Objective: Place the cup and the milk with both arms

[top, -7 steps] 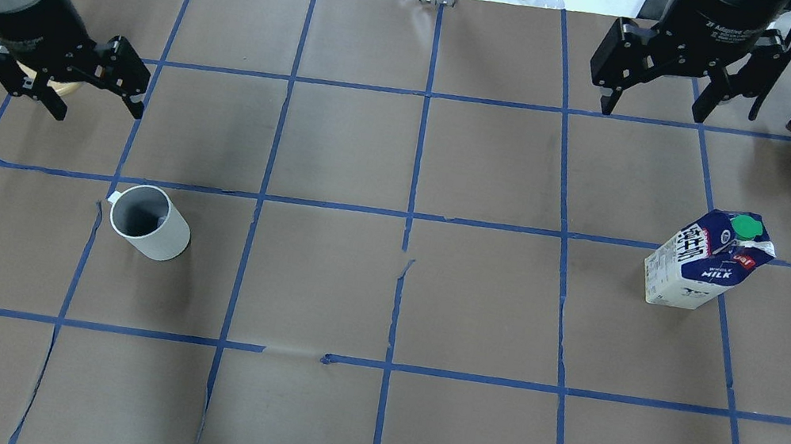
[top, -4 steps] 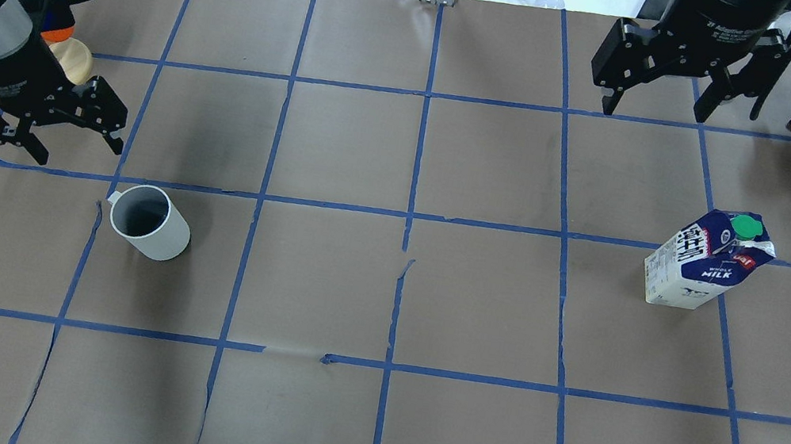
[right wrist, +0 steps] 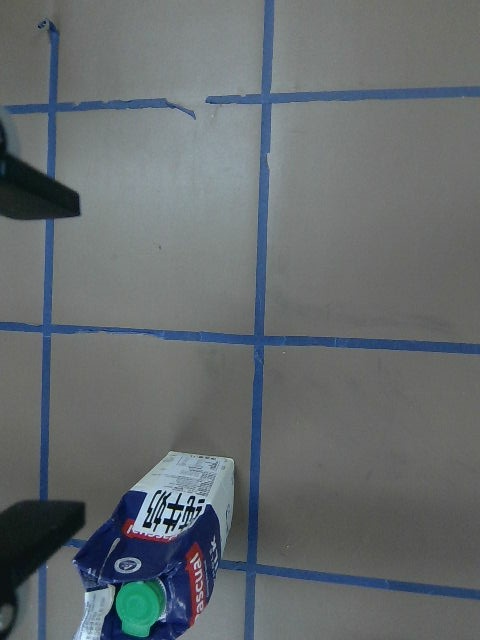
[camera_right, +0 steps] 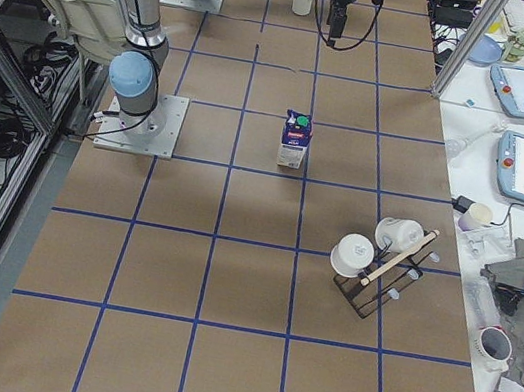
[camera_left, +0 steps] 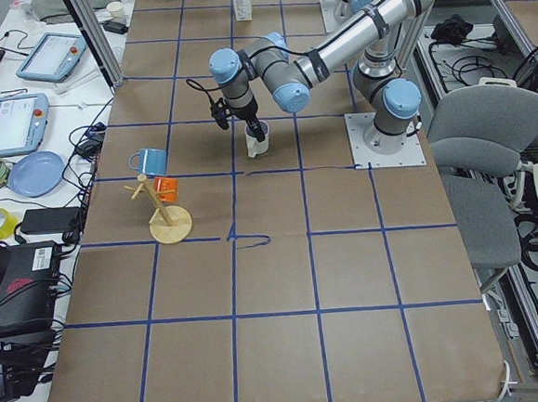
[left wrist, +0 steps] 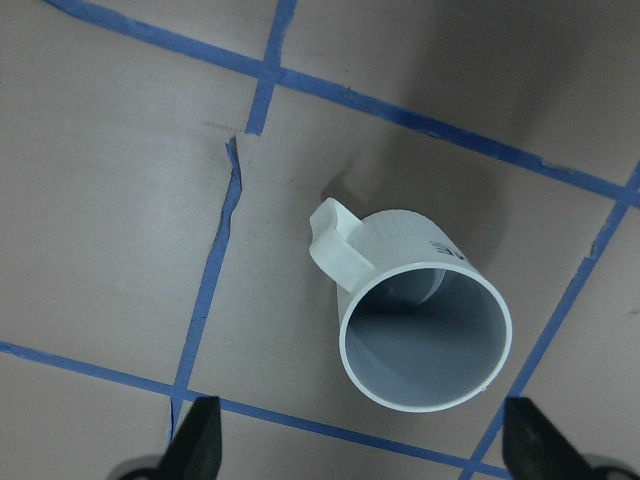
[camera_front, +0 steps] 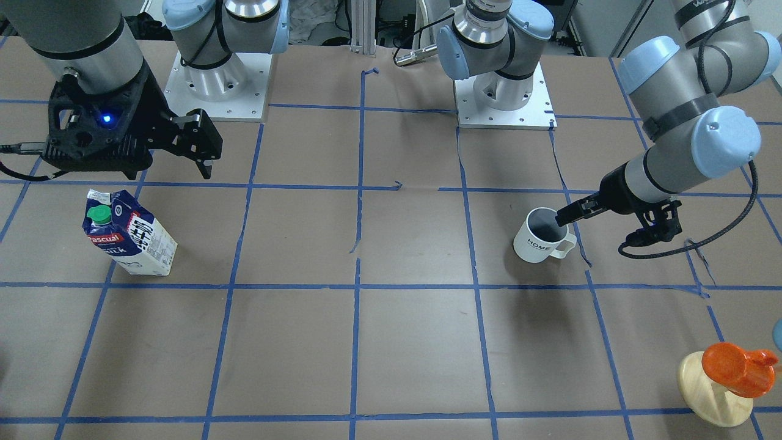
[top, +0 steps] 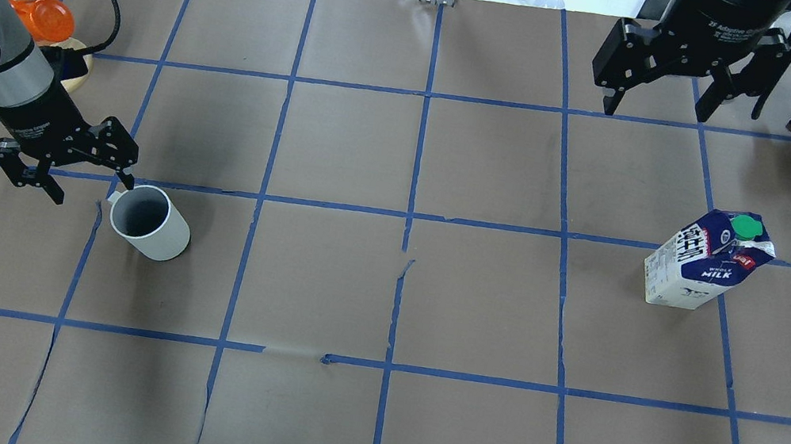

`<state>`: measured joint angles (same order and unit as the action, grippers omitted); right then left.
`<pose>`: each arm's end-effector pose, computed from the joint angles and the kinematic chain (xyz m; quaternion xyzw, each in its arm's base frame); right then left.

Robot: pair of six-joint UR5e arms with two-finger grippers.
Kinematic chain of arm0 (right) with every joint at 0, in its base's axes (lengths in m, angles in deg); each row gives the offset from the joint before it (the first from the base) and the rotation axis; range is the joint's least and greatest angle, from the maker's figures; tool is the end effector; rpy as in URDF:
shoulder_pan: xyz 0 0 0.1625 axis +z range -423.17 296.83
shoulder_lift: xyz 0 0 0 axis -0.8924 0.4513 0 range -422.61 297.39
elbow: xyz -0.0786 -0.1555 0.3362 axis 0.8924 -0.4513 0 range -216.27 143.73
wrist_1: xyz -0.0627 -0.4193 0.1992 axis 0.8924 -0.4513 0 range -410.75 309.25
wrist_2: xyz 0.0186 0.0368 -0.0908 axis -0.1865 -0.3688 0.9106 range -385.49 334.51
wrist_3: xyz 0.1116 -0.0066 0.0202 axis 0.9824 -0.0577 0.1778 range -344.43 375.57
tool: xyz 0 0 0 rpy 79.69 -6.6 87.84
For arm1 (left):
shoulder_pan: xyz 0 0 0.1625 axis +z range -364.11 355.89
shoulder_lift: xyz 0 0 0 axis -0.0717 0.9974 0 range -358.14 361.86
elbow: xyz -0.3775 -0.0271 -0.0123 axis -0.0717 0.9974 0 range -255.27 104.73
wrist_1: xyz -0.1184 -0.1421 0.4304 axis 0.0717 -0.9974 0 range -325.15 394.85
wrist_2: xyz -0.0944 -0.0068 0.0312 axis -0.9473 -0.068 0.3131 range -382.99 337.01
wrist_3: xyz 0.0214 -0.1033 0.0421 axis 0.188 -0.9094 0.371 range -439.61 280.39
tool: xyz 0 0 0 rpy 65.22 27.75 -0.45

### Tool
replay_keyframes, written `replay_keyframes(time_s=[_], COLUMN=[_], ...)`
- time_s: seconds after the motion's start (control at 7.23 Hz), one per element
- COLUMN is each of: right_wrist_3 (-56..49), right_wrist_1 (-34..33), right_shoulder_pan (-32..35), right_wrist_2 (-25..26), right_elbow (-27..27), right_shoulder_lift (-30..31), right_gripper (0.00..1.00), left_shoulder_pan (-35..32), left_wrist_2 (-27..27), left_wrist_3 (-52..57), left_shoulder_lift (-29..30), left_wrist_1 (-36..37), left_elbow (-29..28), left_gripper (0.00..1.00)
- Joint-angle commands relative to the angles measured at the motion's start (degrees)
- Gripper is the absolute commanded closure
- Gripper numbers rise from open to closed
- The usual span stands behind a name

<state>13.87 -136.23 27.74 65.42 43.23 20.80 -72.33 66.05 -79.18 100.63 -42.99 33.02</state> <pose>0.1409 -0.5878 0.4546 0.0228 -0.9997 -0.0054 0.0079 0.0692 -0.5375 0.1971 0.1848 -0.9742 -0.1255 0.0331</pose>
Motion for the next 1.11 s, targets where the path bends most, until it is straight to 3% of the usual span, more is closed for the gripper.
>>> replay_keyframes(time_s=[0.0, 0.41, 0.69, 0.83, 0.97], right_wrist_3=[0.2, -0.32, -4.43, -8.81, -15.38], right_wrist_1=[-0.04, -2.4, -2.49, -3.89, -4.51], right_shoulder_pan=[-0.04, -2.04, -7.39, -10.55, -14.5], right_wrist_2=[-0.46, 0.32, 0.15, 0.24, 0.33], right_elbow=[-0.49, 0.91, 4.15, 6.7, 9.59], right_shoulder_lift=[-0.08, -1.05, -1.14, -1.14, -0.96], right_gripper=[0.0, 0.0, 0.0, 0.0, 0.0], left_shoulder_pan=[0.02, 0.02, 0.1, 0.11, 0.11], left_wrist_2=[0.08, 0.17, 1.04, 1.05, 0.61], left_wrist_3=[-0.35, -0.78, -0.52, -0.96, -2.35], left_shoulder_lift=[2.3, 2.66, 3.36, 4.23, 5.03], left_wrist_1=[1.37, 1.46, 4.95, 5.33, 5.42], left_elbow=[0.87, 3.59, 3.34, 3.6, 3.6], left_gripper=[0.0, 0.0, 0.0, 0.06, 0.5])
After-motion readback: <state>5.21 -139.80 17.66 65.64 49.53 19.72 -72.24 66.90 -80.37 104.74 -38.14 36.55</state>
